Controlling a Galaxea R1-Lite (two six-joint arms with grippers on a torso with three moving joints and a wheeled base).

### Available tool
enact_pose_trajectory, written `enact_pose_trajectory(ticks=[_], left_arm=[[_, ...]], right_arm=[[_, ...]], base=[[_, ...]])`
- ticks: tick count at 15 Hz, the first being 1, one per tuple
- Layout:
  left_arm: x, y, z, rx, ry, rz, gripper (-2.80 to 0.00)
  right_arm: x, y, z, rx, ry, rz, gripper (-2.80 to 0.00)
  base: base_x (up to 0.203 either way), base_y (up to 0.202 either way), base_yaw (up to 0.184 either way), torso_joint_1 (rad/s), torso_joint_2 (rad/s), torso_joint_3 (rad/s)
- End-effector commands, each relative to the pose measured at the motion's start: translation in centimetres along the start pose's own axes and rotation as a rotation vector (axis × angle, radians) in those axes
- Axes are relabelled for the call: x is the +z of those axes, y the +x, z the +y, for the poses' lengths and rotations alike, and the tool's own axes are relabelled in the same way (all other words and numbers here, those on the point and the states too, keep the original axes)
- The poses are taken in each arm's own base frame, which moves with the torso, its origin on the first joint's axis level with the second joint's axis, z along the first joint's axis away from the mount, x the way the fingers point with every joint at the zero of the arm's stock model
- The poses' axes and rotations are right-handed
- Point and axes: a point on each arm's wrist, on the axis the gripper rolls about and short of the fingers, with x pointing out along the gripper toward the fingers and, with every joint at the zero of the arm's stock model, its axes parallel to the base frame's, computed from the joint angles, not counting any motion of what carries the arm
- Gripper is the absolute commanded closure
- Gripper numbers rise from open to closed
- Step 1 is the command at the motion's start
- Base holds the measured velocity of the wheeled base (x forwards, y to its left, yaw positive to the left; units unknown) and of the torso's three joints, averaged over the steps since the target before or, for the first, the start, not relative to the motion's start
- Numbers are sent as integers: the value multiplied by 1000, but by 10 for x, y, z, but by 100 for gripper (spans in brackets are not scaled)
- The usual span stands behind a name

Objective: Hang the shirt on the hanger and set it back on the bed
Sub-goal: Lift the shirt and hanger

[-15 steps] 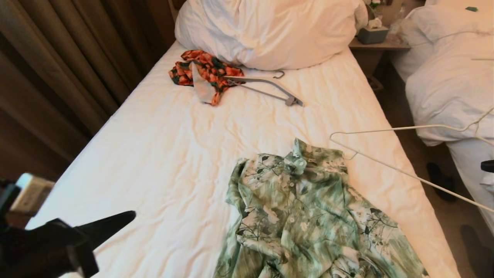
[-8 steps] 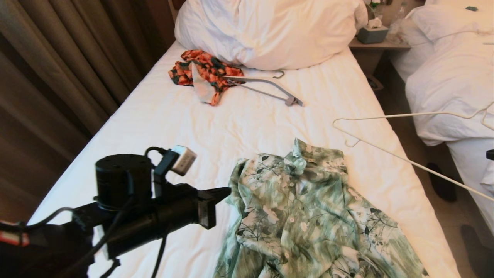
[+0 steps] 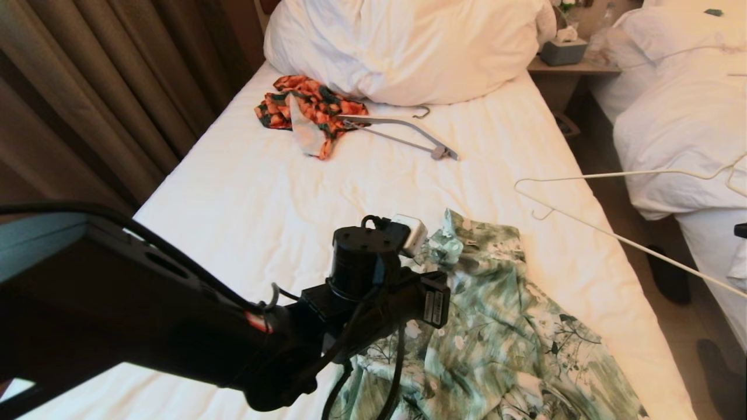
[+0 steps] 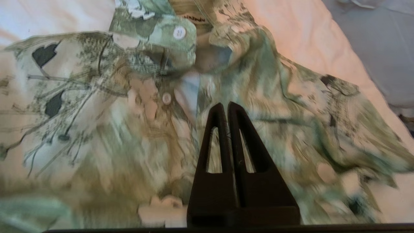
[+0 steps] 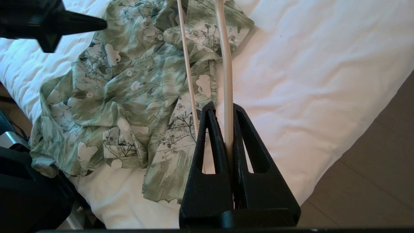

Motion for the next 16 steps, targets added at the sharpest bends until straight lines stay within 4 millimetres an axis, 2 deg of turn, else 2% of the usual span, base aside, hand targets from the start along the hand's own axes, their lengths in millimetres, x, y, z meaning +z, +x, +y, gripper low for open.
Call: enact_pose_trajectory(ticks=[1,3,6,8,13,16], left_arm=[[-11,24,-3,13,8,14,-280],[-17,44,-3,68,56,6,-280],[-14,71,5,137,129,-93,-280],[-9,77,3,166,151,-136,-280],[-17,78,-3,155,155,-119,-280],[-27,95,1,178,172,-112,-280]], right_arm=[[-3,0,-7,1,12,-2,0],[-4,0,-9,-3,17,-2,0],[-4,-1,-9,-7,20,-2,0],[-4,-2,-9,-9,22,-2,0],[-6,-2,-9,-9,28,-1,0],[-7,-2,-8,-7,32,1,0]], base=[[0,0,0,0,0,0],[0,0,0,0,0,0],[0,0,0,0,0,0],[0,0,0,0,0,0],[0,0,0,0,0,0],[0,0,0,0,0,0]])
